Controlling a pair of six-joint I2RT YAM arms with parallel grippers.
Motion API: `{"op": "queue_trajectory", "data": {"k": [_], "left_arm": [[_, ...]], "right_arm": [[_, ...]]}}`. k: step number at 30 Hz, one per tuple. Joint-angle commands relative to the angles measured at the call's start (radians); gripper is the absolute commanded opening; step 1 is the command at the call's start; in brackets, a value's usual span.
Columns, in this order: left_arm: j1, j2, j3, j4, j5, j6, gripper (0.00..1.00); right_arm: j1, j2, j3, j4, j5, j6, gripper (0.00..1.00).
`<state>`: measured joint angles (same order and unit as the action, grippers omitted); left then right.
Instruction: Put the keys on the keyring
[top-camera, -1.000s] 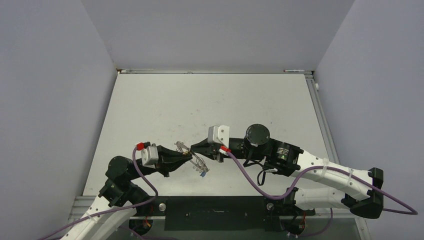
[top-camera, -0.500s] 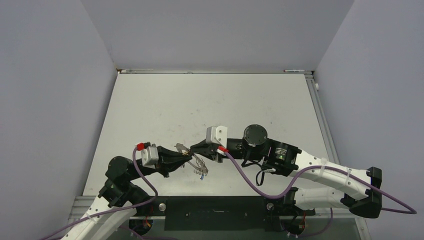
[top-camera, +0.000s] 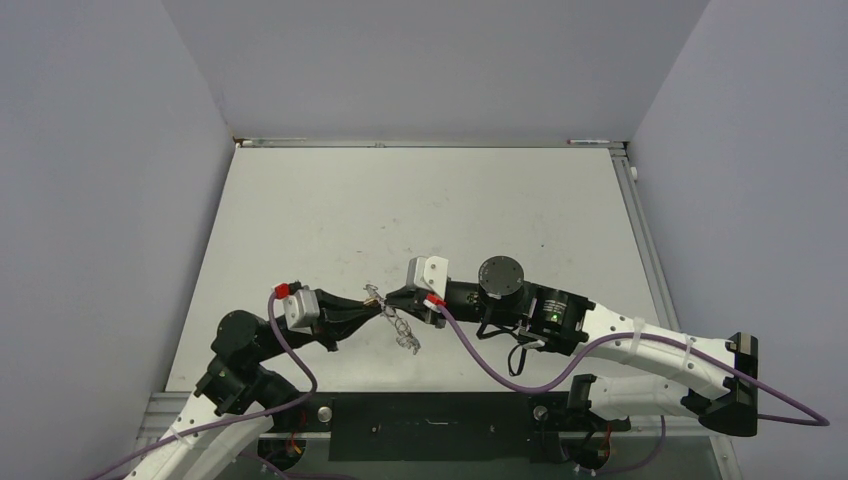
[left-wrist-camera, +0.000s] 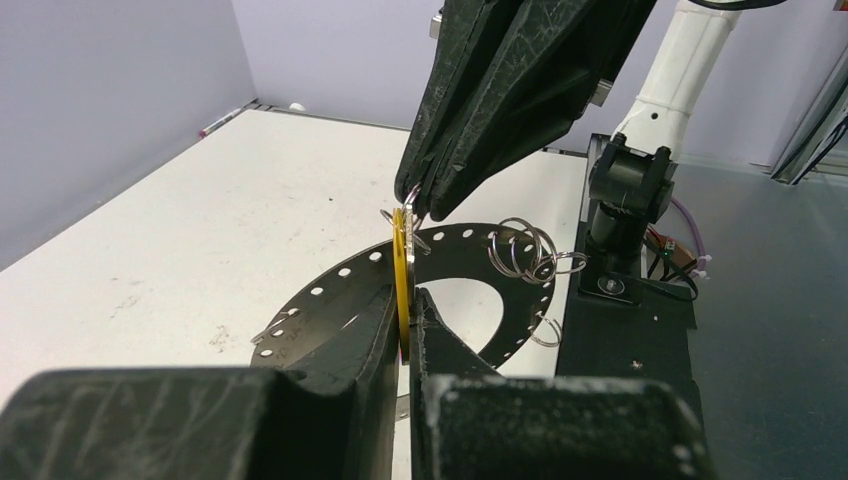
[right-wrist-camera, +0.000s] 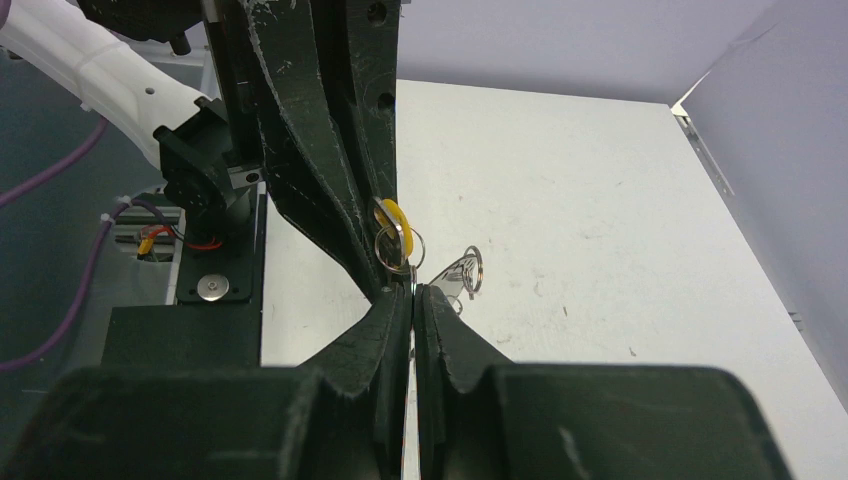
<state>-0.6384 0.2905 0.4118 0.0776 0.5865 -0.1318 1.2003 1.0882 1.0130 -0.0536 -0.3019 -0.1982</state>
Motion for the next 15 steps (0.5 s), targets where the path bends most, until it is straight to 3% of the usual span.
{"op": "queue_trajectory", "data": {"k": [1, 12, 15], "left_arm": [[0.008, -0.007, 0.055, -0.004, -0.036, 0.018, 0.0], [0.014, -0.003, 0.056, -0.008, -0.043, 0.015, 0.0], [0.014, 0.002, 0.056, -0.009, -0.043, 0.012, 0.0]], "right_arm": [[0.006, -0.038, -0.005, 0.078, 0.026, 0.006, 0.05], [0.005, -0.033, -0.005, 0.058, 0.03, 0.006, 0.07], [0.005, -0.028, -0.002, 0.057, 0.041, 0.009, 0.3]]}}
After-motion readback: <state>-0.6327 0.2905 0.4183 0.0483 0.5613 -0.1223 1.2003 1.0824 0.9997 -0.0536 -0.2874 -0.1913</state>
